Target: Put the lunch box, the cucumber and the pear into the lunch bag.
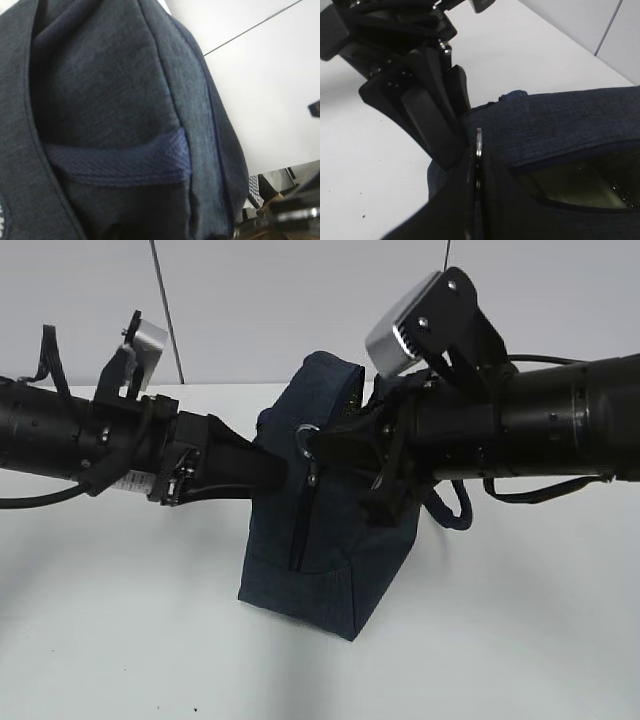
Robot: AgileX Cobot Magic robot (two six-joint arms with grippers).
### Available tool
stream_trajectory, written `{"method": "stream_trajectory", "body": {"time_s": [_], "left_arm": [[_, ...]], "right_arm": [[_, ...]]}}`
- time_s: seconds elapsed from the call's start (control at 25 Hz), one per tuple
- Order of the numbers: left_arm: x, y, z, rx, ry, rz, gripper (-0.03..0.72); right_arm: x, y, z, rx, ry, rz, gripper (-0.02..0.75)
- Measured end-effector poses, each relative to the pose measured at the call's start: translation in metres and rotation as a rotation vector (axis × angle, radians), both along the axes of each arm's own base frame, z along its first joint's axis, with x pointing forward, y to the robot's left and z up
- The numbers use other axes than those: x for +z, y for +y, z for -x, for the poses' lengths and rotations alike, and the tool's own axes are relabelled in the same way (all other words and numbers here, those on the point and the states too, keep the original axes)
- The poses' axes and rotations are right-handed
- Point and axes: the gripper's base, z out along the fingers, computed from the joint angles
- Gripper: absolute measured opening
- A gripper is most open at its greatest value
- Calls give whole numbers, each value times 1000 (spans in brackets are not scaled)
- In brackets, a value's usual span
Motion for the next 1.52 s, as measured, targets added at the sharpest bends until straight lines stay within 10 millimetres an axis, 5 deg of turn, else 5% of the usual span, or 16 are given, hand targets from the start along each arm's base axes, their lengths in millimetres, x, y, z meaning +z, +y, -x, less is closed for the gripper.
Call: {"method": "stream_trajectory", "body": {"time_s": [0.44, 1.16, 1.52], "left_arm": [[-1, 0, 2, -24, -4, -18, -5], [-2, 0, 2, -24, -2, -20, -15], [-2, 1, 2, -32, -3, -27, -15]], "right_arm": [[10, -3, -11, -80, -49, 34, 6], [8, 1, -62, -216, -74, 95, 6], [1, -41, -102, -298, -30, 20, 6]]}}
